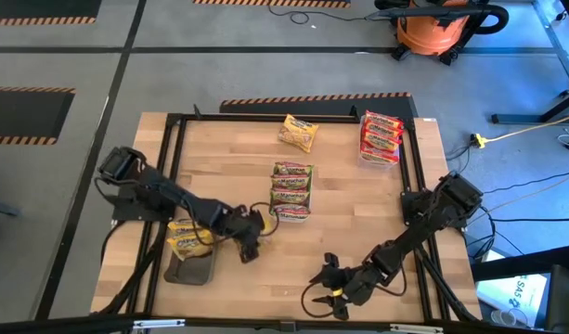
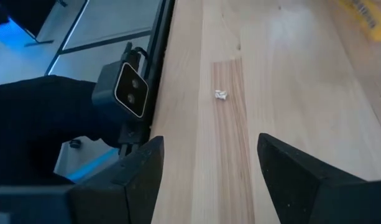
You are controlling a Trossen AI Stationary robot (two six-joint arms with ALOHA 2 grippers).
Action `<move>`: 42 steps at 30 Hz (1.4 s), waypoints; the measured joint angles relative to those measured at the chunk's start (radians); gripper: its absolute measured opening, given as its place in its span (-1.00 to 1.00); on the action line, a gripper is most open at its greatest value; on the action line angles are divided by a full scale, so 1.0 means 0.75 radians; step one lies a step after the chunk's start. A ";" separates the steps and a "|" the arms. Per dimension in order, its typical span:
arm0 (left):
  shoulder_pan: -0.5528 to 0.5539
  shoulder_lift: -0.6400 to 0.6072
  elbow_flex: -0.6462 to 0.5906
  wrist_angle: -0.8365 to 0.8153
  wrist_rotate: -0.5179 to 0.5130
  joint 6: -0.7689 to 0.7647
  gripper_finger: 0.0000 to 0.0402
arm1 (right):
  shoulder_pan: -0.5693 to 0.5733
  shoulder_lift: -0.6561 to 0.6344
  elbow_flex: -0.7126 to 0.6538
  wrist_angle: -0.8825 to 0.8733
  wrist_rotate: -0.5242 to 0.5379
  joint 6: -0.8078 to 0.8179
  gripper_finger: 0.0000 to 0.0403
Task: Sort Maruchan noodles
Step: Put the yellow noodle pack into the black bin
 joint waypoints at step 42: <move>-0.501 0.069 0.227 -0.148 -0.211 -0.346 0.07 | -0.062 0.174 0.050 0.528 0.178 -0.240 0.18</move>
